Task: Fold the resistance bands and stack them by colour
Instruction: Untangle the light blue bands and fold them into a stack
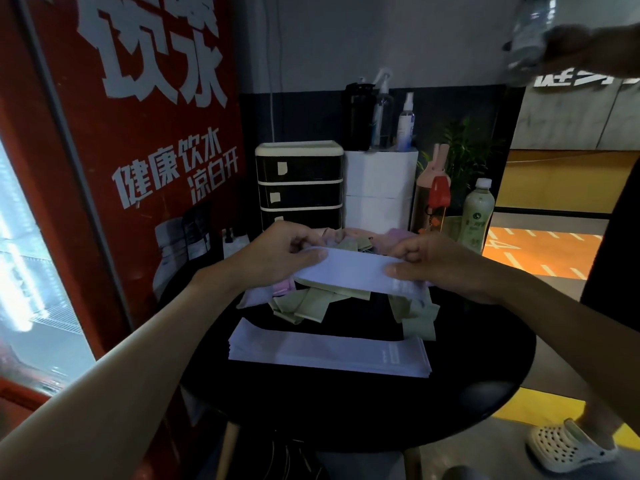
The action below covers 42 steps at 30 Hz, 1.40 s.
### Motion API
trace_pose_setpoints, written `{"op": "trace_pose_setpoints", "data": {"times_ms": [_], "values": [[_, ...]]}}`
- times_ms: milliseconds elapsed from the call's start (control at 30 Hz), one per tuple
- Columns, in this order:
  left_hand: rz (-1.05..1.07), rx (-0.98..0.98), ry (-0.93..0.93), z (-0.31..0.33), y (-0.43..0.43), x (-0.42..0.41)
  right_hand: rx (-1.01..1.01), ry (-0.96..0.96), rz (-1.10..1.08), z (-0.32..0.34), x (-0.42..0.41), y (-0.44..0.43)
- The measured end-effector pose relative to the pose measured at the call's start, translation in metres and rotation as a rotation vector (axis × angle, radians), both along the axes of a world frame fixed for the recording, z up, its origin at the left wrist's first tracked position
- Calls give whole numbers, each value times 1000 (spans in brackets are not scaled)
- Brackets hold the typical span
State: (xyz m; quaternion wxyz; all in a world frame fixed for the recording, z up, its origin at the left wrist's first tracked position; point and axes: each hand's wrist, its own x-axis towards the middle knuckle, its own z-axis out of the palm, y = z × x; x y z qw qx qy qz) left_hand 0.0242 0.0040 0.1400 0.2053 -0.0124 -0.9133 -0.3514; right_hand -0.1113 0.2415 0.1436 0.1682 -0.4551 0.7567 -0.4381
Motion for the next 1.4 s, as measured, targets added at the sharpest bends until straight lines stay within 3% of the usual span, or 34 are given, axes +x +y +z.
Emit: {"op": "trace_pose_setpoints", "data": {"times_ms": [267, 867, 1267, 1400], "values": [[-10, -19, -121, -14, -11, 16, -22, 23, -63, -6, -1, 9], [18, 199, -102, -35, -11, 36, -179, 146, -131, -8, 2, 4], [91, 69, -251, -46, -50, 66, -223, 65, -256, -30, -13, 15], [152, 223, -157, -47, -56, 71, -146, -5, -249, -43, -15, 19]]}}
